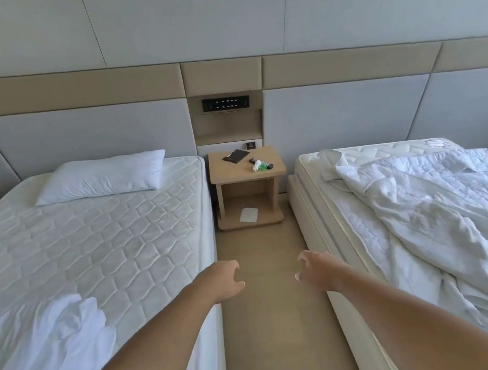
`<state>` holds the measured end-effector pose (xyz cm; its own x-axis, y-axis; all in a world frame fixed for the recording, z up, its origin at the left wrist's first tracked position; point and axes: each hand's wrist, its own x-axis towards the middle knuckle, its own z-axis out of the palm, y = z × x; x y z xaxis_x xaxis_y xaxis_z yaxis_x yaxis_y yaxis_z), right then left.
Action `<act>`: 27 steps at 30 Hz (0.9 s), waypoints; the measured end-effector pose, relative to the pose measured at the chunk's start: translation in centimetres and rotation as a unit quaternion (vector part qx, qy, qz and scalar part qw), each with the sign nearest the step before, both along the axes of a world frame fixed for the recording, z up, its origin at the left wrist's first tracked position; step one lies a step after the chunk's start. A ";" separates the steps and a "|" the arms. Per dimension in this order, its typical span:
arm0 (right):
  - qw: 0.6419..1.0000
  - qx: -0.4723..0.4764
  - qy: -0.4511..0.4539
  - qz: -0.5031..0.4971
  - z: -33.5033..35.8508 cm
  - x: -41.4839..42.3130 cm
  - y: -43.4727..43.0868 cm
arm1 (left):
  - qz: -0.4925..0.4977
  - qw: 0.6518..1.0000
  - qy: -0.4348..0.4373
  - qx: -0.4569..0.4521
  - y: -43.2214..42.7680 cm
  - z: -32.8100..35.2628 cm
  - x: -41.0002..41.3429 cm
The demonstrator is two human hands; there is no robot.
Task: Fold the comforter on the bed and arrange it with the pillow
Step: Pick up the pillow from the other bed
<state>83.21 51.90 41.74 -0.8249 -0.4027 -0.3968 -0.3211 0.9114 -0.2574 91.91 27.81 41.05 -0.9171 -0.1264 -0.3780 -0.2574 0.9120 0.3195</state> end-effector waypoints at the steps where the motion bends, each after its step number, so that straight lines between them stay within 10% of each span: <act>1: 1.000 0.002 -0.001 0.006 -0.3 -2.9 -1.1 | 0.011 1.000 -0.004 -0.003 -0.9 -0.2 -2.2; 12: 0.991 0.017 -0.011 0.131 -0.9 -33.3 -15.4 | 0.148 0.989 -0.015 -0.020 -13.4 -1.2 -25.0; 27: 0.931 0.036 -0.012 0.363 -3.5 -53.8 -49.3 | 0.324 0.946 -0.014 0.011 -38.8 -5.0 -40.7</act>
